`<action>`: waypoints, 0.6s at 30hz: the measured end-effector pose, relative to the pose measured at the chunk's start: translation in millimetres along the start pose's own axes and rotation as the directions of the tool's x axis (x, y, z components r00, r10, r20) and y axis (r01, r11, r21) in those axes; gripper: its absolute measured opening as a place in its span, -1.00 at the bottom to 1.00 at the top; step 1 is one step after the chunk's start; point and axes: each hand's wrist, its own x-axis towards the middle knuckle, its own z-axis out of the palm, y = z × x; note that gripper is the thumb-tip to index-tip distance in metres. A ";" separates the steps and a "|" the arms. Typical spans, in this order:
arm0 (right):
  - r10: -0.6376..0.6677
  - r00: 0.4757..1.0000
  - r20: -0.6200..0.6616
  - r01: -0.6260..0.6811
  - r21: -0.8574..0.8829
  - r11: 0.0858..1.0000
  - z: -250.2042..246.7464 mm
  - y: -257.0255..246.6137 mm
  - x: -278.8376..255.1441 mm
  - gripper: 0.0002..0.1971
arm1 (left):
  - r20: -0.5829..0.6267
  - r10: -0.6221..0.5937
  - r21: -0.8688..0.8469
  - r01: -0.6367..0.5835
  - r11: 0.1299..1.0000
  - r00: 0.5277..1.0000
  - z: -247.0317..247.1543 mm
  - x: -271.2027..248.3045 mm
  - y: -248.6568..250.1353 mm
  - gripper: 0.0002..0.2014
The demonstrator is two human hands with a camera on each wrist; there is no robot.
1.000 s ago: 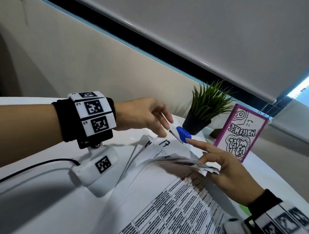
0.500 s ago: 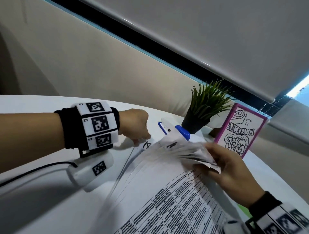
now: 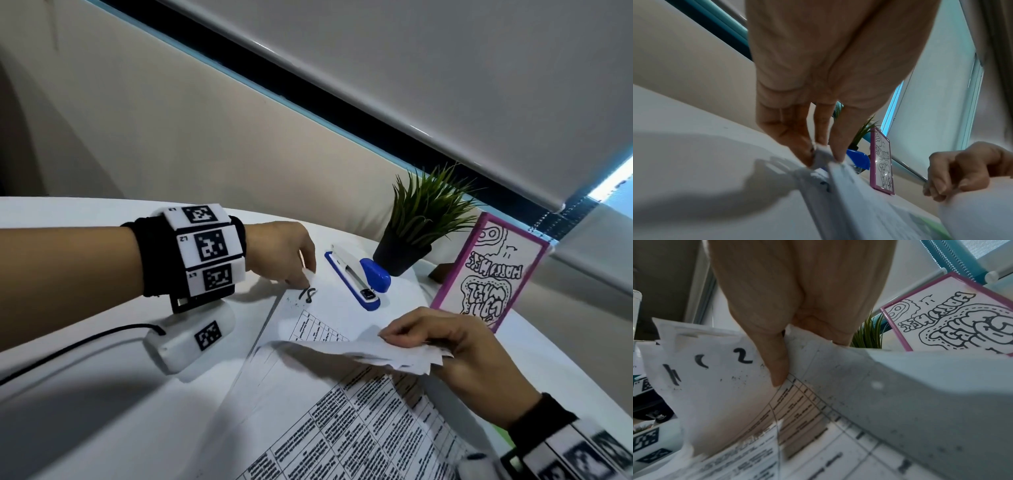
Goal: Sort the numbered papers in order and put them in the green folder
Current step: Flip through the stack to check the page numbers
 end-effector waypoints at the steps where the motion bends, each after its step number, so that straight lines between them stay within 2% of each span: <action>1: 0.001 1.000 -0.001 -0.001 -0.005 1.000 0.1 0.5 0.1 -0.62 | -0.013 0.032 -0.036 -0.032 0.999 0.999 -0.1 0.8 -0.9 -0.75; 4: 0.003 1.000 0.003 -0.003 -0.019 1.000 -0.2 1.1 -0.1 -0.59 | -0.130 0.131 -0.122 -0.147 0.982 0.983 -1.6 1.3 -0.3 -0.85; 6: 0.003 1.000 0.006 -0.003 -0.013 1.000 -0.1 1.7 -0.2 -0.61 | -0.207 0.208 -0.065 -0.225 0.972 0.956 -5.1 1.2 1.7 -0.85; 8: 0.005 1.000 0.008 -0.005 -0.001 1.000 0.8 1.0 0.2 -0.65 | -0.221 0.279 0.067 -0.271 0.960 0.935 -8.1 -0.3 6.2 -0.77; 11: 0.011 1.000 0.010 -0.011 0.012 1.000 1.3 0.3 1.2 -0.72 | -0.175 0.366 0.318 -0.300 0.900 0.914 -7.7 -2.7 14.1 -0.60; 15: -0.006 1.000 -0.009 0.006 -0.009 1.000 0.3 1.0 1.1 -0.74 | -0.165 0.410 0.548 -0.263 0.794 0.897 -4.8 -7.1 23.0 -0.48; 18: -0.002 1.000 -0.007 0.002 -0.021 1.000 -0.5 2.0 0.4 -0.71 | -0.149 0.445 0.704 -0.221 0.675 0.883 -4.1 -9.6 26.9 -0.50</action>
